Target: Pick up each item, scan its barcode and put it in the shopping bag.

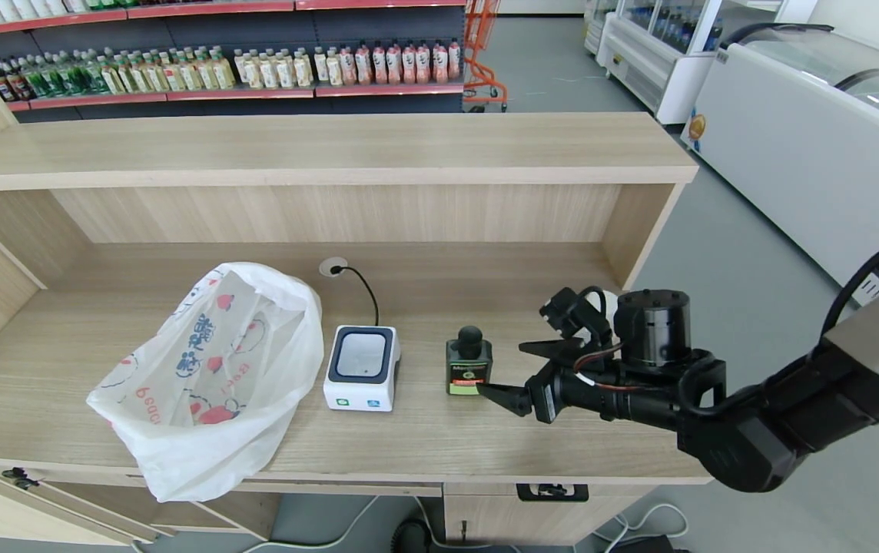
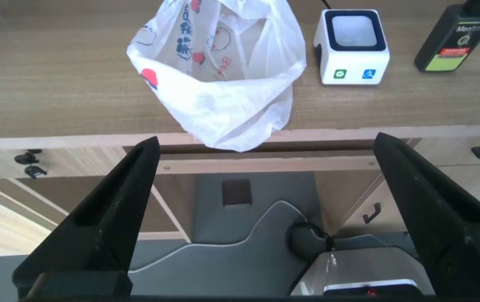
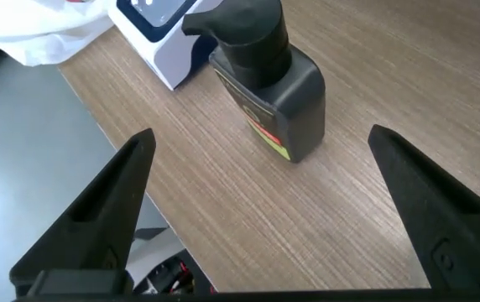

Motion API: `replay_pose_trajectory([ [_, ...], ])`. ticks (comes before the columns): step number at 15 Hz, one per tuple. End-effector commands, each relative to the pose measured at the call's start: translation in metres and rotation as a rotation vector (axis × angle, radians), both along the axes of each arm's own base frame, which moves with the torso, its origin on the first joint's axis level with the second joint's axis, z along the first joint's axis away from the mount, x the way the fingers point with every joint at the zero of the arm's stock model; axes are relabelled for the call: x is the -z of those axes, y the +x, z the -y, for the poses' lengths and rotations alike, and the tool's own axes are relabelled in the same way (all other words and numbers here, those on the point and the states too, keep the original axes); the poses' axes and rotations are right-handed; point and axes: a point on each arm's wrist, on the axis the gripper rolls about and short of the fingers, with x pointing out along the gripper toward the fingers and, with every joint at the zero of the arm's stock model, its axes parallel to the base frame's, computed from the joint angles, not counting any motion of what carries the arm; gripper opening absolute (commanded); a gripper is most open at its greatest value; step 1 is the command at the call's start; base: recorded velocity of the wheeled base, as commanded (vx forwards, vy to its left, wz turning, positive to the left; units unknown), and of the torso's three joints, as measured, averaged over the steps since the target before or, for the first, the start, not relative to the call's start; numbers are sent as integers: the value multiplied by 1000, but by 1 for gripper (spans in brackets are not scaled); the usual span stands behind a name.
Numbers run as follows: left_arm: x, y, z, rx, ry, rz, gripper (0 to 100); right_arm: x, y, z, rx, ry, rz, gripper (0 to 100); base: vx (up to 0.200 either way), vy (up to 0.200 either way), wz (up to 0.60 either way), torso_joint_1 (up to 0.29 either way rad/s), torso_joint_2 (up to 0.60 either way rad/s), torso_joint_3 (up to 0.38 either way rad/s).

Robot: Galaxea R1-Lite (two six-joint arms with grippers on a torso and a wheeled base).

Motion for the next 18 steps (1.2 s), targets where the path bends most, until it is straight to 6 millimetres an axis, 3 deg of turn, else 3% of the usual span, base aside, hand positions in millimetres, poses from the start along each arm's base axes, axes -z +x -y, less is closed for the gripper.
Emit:
replay_pose_trajectory([
  [1, 0, 0, 0, 0, 0, 0, 100, 12, 10, -8, -14, -5, -11, 100, 0, 0, 0, 0, 0, 0],
  [14, 0, 0, 0, 0, 0, -1, 100, 32, 57, -50, -45, 29, 47, 100, 0, 0, 0, 0, 0, 0],
  [18, 0, 0, 0, 0, 0, 0, 100, 38, 62, -59, -57, 28, 44, 100, 0, 0, 0, 0, 0, 0],
])
